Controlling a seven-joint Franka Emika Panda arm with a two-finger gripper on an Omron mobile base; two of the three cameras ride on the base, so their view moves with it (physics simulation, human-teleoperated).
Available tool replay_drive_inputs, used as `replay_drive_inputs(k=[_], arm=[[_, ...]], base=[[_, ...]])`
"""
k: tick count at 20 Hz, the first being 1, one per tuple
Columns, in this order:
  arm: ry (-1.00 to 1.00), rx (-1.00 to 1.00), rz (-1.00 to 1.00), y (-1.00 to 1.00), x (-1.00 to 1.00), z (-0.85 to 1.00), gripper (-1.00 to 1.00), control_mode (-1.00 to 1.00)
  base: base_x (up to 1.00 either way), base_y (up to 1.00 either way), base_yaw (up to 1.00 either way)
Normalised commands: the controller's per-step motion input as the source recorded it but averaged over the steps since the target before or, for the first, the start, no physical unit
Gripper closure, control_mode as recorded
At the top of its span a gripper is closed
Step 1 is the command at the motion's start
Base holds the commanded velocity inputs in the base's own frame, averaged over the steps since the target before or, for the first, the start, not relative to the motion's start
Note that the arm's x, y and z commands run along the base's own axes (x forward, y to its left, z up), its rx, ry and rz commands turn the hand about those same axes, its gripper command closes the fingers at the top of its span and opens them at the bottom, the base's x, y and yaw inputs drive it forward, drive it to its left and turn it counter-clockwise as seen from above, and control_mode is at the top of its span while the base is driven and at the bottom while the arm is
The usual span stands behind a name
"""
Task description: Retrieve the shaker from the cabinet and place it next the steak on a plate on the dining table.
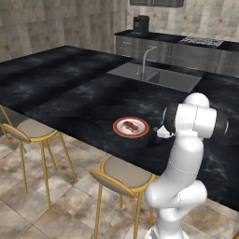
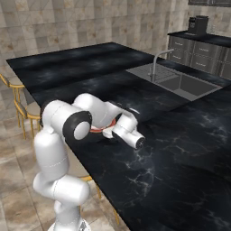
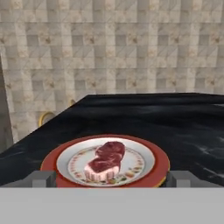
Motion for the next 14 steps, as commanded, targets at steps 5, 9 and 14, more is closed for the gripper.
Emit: replay_drive_inputs(k=[5,9,14], arm=[[-0.1,0.0,0.03,-0.07,-0.41,0.47,-1.0,-1.0],[-0.17,-0.06,0.17,-0.29,-0.53,0.91,-1.0,-1.0],[-0.17,-0.25,0.13,-0.14,-0.48,1.0,-1.0,-1.0]], base=[[0.0,0.0,0.0],[0.0,0.0,0.0],[0.0,0.0,0.0]])
